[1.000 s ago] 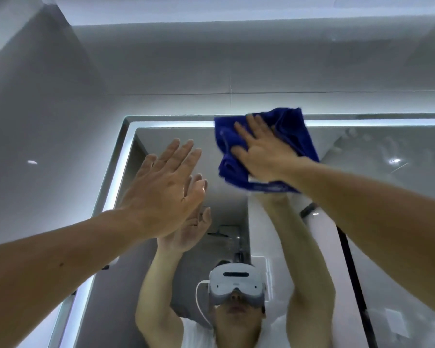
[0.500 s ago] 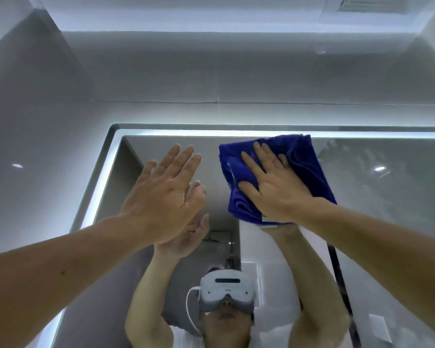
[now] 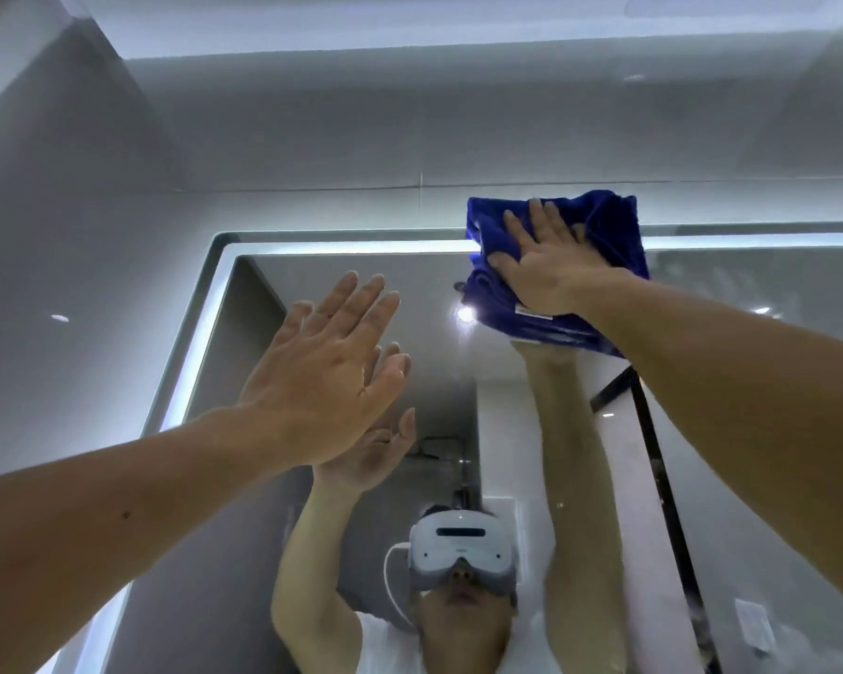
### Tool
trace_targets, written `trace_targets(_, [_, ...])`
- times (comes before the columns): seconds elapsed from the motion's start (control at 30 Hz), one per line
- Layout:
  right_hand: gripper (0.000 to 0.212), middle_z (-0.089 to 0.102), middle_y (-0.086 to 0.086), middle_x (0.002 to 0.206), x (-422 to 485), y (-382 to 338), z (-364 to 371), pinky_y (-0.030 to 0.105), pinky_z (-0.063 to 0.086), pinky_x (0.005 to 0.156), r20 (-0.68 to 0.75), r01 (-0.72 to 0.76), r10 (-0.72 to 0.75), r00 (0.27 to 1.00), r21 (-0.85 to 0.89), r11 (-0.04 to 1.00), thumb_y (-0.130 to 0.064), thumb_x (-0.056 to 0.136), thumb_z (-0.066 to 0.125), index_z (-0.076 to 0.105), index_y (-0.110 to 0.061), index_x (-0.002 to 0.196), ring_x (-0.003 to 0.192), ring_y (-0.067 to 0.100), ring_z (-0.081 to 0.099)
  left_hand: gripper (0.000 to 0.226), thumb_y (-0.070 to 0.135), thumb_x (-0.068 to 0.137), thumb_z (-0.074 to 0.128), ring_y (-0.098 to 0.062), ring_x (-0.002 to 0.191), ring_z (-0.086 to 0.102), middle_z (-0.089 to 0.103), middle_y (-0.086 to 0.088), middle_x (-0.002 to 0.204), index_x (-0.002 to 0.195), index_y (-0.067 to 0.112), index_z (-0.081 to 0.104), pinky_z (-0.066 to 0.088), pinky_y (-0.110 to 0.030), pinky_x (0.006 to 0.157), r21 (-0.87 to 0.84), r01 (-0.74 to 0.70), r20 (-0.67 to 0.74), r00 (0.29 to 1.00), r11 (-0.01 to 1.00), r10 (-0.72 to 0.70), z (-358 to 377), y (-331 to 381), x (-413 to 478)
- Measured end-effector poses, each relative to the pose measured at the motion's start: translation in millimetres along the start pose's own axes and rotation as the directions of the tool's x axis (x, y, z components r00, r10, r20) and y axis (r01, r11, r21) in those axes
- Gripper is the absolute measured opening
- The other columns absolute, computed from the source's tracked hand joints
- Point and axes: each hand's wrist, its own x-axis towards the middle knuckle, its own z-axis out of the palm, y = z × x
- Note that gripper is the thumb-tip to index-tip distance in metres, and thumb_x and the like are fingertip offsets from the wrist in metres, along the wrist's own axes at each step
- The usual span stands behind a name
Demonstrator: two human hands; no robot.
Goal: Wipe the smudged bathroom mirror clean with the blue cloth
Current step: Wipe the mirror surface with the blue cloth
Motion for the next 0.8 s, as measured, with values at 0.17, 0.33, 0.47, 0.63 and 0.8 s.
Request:
trace_targets(0.17, [0.068,-0.022,0.005,0.161,-11.3,-8.4,11.9,0.042,-0.013,0.115,-0.063,0.046,-0.046,0.997,0.001,0.999,-0.057,0.099,0.011,-0.014,-0.023,0.154,0.147,0.021,-0.020,0.076,0.066,0.081,-0.006,0.005,0.140,-0.029,-0.020,0.022,0.156,0.151,0.038,-0.008,-0.011,-0.033,0.120,-0.016,0.012,0.000,1.000,1.000,-0.012,-4.9,-1.5,0.2])
trace_targets(0.33, [0.071,-0.028,0.000,0.159,-99.6,-24.9,36.7,0.039,-0.018,0.115,-0.063,0.218,-0.219,0.974,-0.031,0.976,-0.062,0.097,0.010,-0.017,-0.028,0.153,0.145,0.016,-0.026,0.070,0.065,0.079,-0.006,0.004,0.140,-0.028,-0.022,0.023,0.152,0.144,0.040,-0.013,-0.011,-0.031,0.118,-0.052,0.024,-0.002,1.000,0.998,-0.024,-2.9,13.1,1.3])
trace_targets(0.47, [0.071,-0.038,-0.005,0.154,-201.1,-37.4,64.2,0.040,-0.019,0.117,0.080,0.374,-0.377,0.923,0.047,0.926,-0.064,0.094,0.004,-0.024,-0.031,0.150,0.142,0.014,-0.033,0.076,0.063,0.082,0.001,0.003,0.143,-0.023,-0.017,0.022,0.155,0.152,0.036,-0.003,-0.008,-0.033,0.119,-0.086,0.021,0.007,1.000,0.996,-0.021,-1.0,22.6,-2.1])
trace_targets(0.63, [0.068,0.022,0.008,0.160,-266.3,-31.3,68.2,0.041,0.015,0.111,0.137,0.553,-0.536,0.833,-0.175,0.815,-0.060,0.098,0.028,0.028,-0.020,0.153,0.147,0.027,0.020,0.074,0.060,0.086,0.004,0.003,0.143,-0.023,-0.013,0.019,0.159,0.154,0.033,0.000,-0.008,-0.034,0.120,-0.088,0.011,0.005,1.000,0.996,-0.010,7.8,29.7,-15.1])
trace_targets(0.8, [0.066,-0.029,-0.006,0.158,-192.4,-5.9,51.9,0.044,-0.012,0.119,0.125,0.572,-0.565,0.816,-0.027,0.820,-0.060,0.099,0.018,-0.015,-0.037,0.152,0.144,0.013,-0.029,0.072,0.061,0.087,0.003,0.005,0.142,-0.023,-0.009,0.017,0.160,0.154,0.034,0.001,-0.007,-0.032,0.119,-0.076,0.008,0.014,1.000,0.997,-0.007,15.1,30.4,-22.2])
